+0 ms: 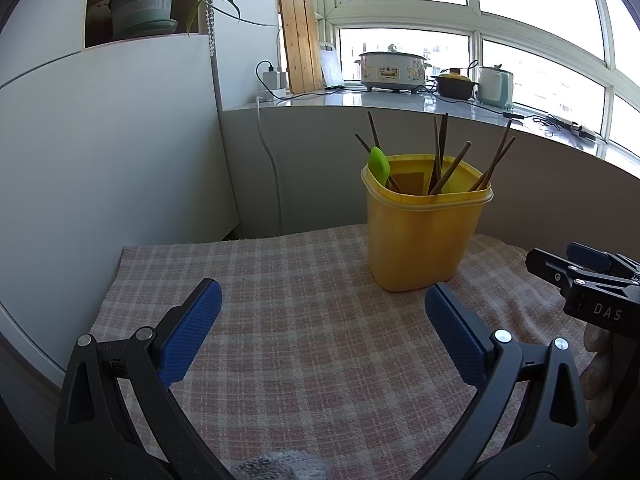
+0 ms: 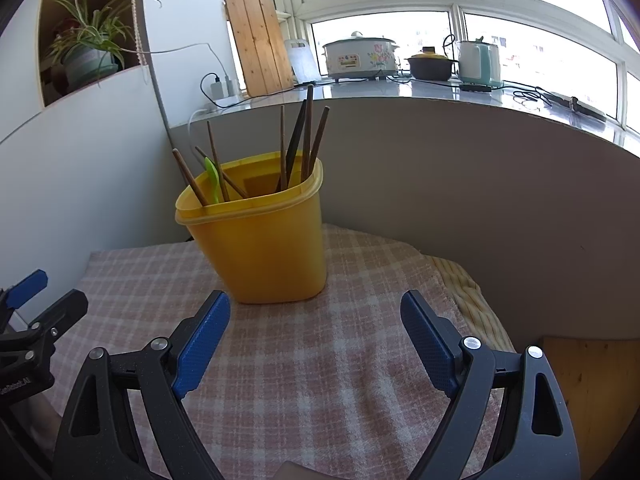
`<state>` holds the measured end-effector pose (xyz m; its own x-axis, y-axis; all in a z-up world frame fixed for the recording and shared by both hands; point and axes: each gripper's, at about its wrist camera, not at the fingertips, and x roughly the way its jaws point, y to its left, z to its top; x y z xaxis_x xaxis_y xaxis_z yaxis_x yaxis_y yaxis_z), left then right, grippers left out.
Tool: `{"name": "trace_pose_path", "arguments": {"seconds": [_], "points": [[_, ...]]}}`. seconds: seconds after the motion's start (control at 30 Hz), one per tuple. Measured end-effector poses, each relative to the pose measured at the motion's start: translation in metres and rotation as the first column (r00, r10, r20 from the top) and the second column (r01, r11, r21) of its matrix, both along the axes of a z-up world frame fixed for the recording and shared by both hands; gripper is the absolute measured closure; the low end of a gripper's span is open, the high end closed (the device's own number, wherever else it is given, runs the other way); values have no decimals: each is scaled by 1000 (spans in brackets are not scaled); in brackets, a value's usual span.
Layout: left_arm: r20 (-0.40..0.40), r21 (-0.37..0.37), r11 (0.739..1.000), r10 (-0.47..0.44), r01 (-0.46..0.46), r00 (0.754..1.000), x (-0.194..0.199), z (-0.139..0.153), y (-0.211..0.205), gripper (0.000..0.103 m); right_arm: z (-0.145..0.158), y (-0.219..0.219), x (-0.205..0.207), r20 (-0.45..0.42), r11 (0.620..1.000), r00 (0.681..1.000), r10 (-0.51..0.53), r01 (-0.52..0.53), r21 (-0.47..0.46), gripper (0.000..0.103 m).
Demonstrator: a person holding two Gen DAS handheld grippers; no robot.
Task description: Organize utensils
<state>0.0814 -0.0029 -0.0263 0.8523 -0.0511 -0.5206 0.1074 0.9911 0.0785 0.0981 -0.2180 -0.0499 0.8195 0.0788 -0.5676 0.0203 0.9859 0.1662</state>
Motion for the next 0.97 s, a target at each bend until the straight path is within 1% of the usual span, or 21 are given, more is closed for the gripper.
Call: {"name": "trace_pose_path", "arguments": {"seconds": [0.47, 0.97], "points": [[0, 1, 1000, 6, -6, 1000, -1, 0, 1, 0, -3, -1, -1, -13, 1000, 1000, -5, 5, 13, 16], [2, -4, 999, 36, -36, 999, -7, 0, 0, 0, -6, -2, -1, -25, 1000, 1000, -9, 10, 16, 16]]}}
